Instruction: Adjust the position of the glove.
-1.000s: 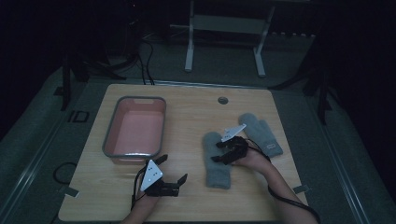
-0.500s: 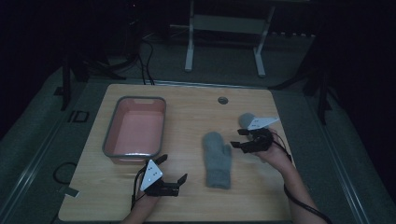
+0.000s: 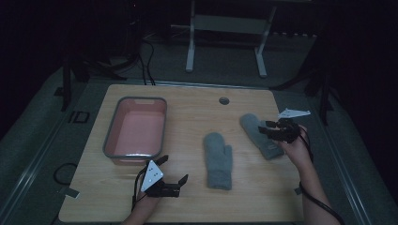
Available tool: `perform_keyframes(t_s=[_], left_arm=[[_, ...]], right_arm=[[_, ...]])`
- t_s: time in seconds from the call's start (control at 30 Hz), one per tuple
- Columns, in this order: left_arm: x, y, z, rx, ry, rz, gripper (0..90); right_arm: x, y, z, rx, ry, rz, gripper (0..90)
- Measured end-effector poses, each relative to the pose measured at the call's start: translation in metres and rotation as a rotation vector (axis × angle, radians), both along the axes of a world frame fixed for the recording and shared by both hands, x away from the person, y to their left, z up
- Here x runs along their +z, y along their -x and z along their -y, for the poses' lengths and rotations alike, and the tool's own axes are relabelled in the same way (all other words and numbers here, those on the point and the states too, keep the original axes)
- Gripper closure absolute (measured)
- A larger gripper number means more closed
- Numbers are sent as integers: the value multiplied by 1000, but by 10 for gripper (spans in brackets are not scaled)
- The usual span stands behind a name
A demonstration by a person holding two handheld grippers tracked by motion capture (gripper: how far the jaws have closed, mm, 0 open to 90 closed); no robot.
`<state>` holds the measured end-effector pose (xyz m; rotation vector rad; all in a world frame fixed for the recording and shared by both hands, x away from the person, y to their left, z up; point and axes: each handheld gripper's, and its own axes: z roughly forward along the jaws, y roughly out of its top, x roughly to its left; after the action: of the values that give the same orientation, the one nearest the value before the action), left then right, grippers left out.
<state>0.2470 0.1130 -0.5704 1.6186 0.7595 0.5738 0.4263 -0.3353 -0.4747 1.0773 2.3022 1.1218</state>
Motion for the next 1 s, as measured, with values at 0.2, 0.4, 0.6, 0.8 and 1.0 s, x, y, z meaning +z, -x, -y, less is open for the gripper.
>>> perform_keyframes(t_s=[0.2, 0.4, 0.6, 0.8, 1.0], left_arm=[[0, 0, 0, -1, 0, 0, 3], [0, 0, 0, -1, 1, -1, 3], [0, 0, 0, 0, 2, -2, 3], [0, 0, 0, 1, 2, -2, 3], [0, 0, -1, 0, 3, -3, 3]], right_arm=[[-36, -16, 10, -85, 28, -89, 447], [-63, -22, 11, -121, 74, -113, 442], [-70, -19, 7, -102, 84, -106, 637], [-70, -10, 0, -184, 44, -107, 787], [-70, 1, -6, -255, 4, -67, 805]])
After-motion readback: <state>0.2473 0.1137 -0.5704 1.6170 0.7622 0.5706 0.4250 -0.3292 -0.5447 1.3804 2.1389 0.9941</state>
